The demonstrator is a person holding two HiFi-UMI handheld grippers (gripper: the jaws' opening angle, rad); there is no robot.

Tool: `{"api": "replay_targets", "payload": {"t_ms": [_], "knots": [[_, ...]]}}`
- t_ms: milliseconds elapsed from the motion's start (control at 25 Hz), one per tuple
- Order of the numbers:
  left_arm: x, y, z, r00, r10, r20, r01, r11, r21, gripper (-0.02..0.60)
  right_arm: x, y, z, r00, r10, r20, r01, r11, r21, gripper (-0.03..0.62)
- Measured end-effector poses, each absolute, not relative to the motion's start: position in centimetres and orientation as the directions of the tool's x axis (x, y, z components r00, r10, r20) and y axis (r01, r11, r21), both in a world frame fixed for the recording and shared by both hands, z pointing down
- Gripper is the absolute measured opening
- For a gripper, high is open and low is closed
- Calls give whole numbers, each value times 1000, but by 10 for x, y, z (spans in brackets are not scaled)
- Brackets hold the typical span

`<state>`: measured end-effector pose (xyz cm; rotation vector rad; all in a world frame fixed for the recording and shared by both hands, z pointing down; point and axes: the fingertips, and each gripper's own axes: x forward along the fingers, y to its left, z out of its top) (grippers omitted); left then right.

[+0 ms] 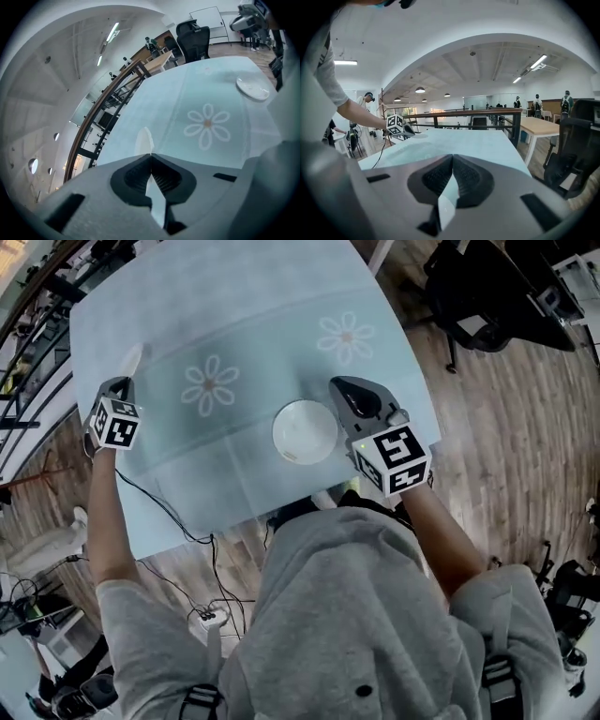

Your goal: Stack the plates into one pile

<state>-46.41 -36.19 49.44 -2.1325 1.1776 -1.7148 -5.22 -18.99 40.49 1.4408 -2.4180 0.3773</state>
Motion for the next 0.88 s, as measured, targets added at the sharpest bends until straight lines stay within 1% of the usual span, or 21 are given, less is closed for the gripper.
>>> {"api": "replay_targets", "payload": {"t_ms": [480, 600, 720, 880], "knots": [[-300, -229, 487, 109, -687, 719, -494, -665, -560, 18, 76, -100, 403, -452, -823, 344, -887, 457, -74, 25], [-266, -197, 486, 118, -698, 707, -474, -665, -577, 19, 98, -83, 400, -462, -824, 327, -881, 469, -64, 25], [-232, -163, 491, 147, -694, 705, -480, -673, -563, 20, 117, -64, 402, -463, -827, 319, -881, 470, -59, 25], [-198, -129, 504, 160, -676, 719, -474, -692, -545, 20, 126, -48, 404, -472, -824, 313, -876, 478, -61, 25]]}}
